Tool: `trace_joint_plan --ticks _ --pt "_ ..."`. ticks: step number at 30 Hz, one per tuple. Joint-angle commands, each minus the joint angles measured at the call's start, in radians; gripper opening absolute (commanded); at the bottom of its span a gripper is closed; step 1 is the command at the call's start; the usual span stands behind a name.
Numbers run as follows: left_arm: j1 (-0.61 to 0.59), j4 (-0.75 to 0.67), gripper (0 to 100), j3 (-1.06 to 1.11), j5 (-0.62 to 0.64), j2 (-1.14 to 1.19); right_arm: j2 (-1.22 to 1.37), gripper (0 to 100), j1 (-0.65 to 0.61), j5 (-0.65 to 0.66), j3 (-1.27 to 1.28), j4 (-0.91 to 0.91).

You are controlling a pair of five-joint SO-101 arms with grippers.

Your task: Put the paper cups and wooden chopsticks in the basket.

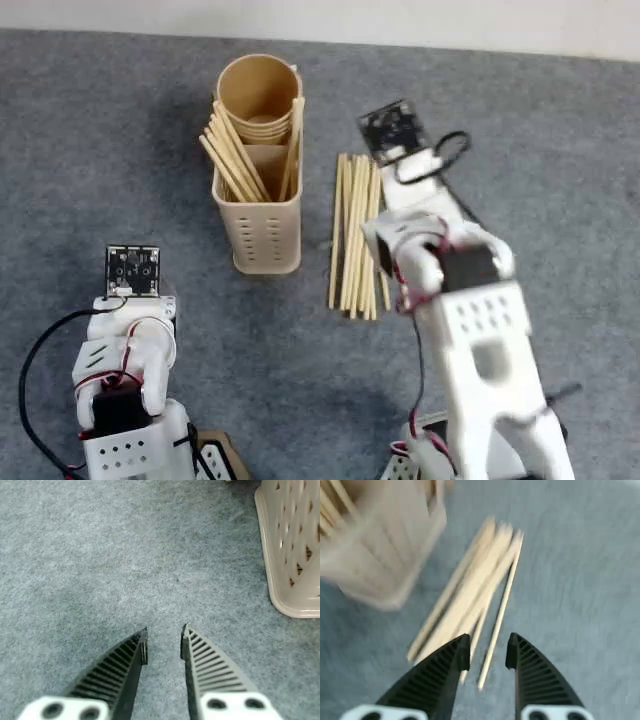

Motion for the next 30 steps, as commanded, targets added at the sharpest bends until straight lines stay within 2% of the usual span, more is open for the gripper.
trace_joint_plan --ticks 1,13,20,30 --pt "0.015 -0.017 13 -0.002 -0.008 -0.005 0.147 13.2 0.013 0.012 0.07 -0.131" --pt "0.015 -0.015 13 -0.002 -0.008 -0.005 0.444 19.3 0.019 0.017 0.229 -0.492" --pt "0.015 -0.015 13 -0.002 -0.008 -0.005 0.463 19.2 0.073 0.015 0.248 -0.51" --pt "0.015 -0.014 13 -0.002 -0.008 -0.005 0.467 18.0 0.085 0.017 0.318 -0.55"
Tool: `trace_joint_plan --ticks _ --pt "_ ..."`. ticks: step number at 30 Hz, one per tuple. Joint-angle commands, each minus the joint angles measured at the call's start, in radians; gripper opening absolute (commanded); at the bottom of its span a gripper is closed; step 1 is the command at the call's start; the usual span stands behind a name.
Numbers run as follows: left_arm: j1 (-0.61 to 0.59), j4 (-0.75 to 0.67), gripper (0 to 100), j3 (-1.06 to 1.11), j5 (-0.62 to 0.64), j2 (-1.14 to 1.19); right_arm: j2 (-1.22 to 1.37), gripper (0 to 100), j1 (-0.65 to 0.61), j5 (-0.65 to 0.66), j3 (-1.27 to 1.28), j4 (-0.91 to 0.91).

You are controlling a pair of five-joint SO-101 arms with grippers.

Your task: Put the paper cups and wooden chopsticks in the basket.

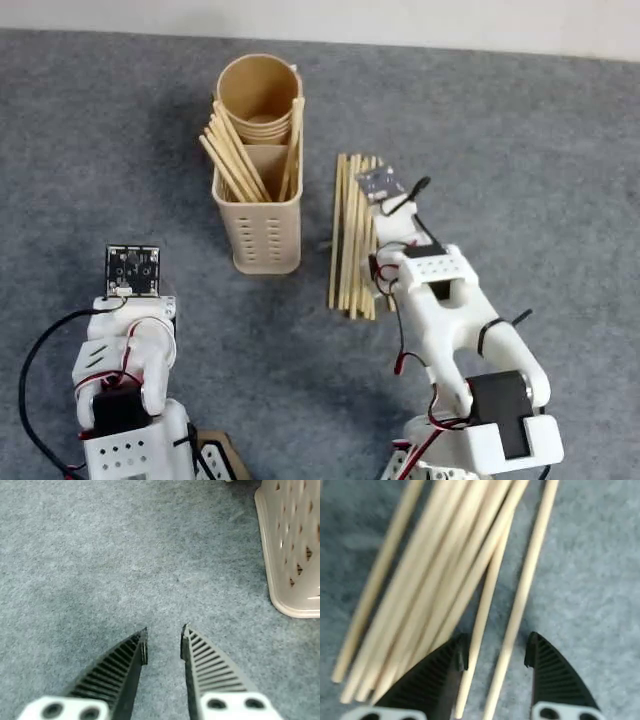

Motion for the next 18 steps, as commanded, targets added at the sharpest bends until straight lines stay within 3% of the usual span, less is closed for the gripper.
trace_joint_plan --ticks 1,6,13,18 --pt "0.015 -0.014 13 -0.004 -0.008 -0.005 -0.004 16.2 0.004 0.014 0.022 -0.027" --pt "0.015 -0.014 13 -0.004 -0.008 -0.005 -0.005 0.0 -0.01 0.014 0.028 -0.027" --pt "0.015 -0.014 13 -0.004 -0.008 -0.005 -0.051 0.4 0.07 -0.037 0.025 -0.024" --pt "0.015 -0.017 13 -0.004 -0.008 -0.005 -0.314 0.4 0.101 -0.118 0.035 -0.024"
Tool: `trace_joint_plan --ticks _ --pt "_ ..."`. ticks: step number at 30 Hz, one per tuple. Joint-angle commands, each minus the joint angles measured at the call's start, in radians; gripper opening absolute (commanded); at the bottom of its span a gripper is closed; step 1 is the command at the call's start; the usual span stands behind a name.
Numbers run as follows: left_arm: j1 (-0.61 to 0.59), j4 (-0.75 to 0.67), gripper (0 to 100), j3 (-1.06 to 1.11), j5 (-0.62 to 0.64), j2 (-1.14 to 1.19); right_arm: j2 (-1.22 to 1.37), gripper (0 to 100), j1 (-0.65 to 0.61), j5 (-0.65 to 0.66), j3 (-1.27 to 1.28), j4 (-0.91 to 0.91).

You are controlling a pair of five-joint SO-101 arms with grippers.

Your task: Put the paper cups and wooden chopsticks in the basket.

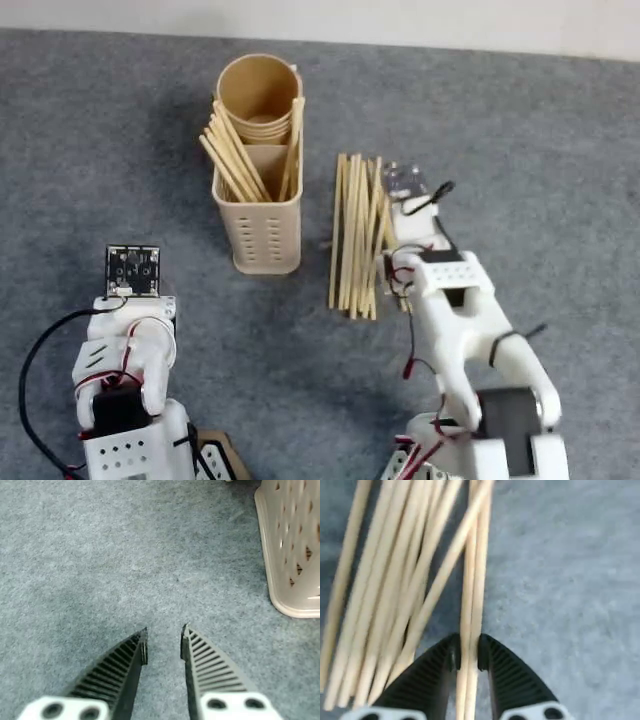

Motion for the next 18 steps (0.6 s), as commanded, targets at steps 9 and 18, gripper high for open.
trace_joint_plan --ticks 9,18 --pt "0.015 -0.02 13 -0.004 -0.008 -0.005 -0.627 0.4 -0.091 -0.035 -0.119 -0.012" --pt "0.015 -0.015 13 -0.004 -0.008 -0.005 -0.55 0.6 -0.108 0.025 -0.3 0.272"
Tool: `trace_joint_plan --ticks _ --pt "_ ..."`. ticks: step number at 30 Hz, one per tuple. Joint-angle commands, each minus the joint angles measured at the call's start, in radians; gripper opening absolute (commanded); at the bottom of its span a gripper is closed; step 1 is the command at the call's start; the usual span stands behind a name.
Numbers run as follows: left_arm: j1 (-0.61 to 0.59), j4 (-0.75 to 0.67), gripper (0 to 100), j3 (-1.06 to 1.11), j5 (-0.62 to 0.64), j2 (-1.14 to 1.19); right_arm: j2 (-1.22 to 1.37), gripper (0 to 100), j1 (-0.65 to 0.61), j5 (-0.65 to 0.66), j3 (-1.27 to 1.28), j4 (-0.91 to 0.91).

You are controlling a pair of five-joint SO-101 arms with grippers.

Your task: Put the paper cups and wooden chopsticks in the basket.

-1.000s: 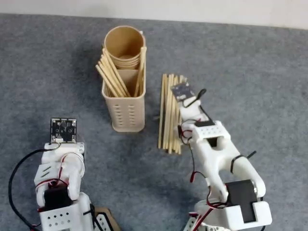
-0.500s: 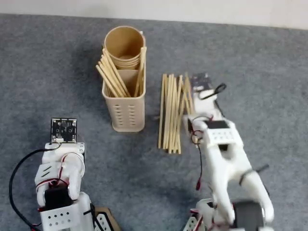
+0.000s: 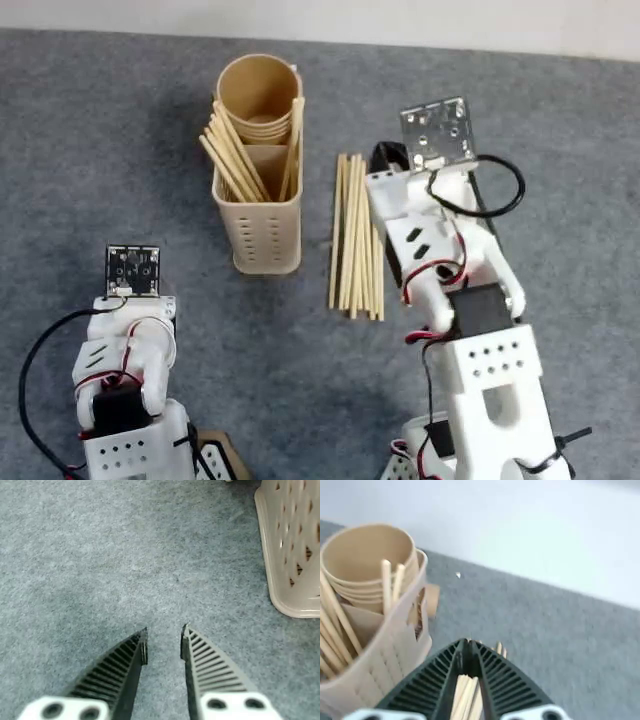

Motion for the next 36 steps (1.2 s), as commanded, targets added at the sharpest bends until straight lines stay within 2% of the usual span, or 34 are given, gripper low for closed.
trace_joint_plan --ticks 1,3,8,17,24,28,30,32,36 --pt "0.015 -0.015 13 -0.004 -0.008 -0.005 0.071 0.7 0.031 0.06 -0.036 0.208" --pt "0.015 -0.015 13 -0.004 -0.008 -0.005 0.159 2.6 0.051 0.083 -0.008 0.272" --pt "0.015 -0.015 13 -0.004 -0.008 -0.005 0.429 14.3 0.07 0.101 0.035 0.262" --pt "0.015 -0.015 13 -0.004 -0.008 -0.005 0.736 14.6 0.09 0.095 0.041 -0.001" --pt "0.015 -0.018 13 -0.004 -0.008 -0.005 0.839 14.6 0.093 0.1 0.031 -0.027" --pt "0.015 -0.017 13 -0.004 -0.008 -0.005 0.885 14.3 0.093 0.1 0.031 -0.027" --pt "0.015 -0.015 13 -0.004 -0.008 -0.005 0.909 10.3 0.093 0.1 0.031 -0.027" --pt "0.015 -0.015 13 -0.005 -0.008 -0.005 0.926 0.8 0.093 0.097 0.031 -0.027" --pt "0.015 -0.015 13 -0.005 -0.008 -0.005 0.921 0.2 0.114 0.094 0.031 -0.021"
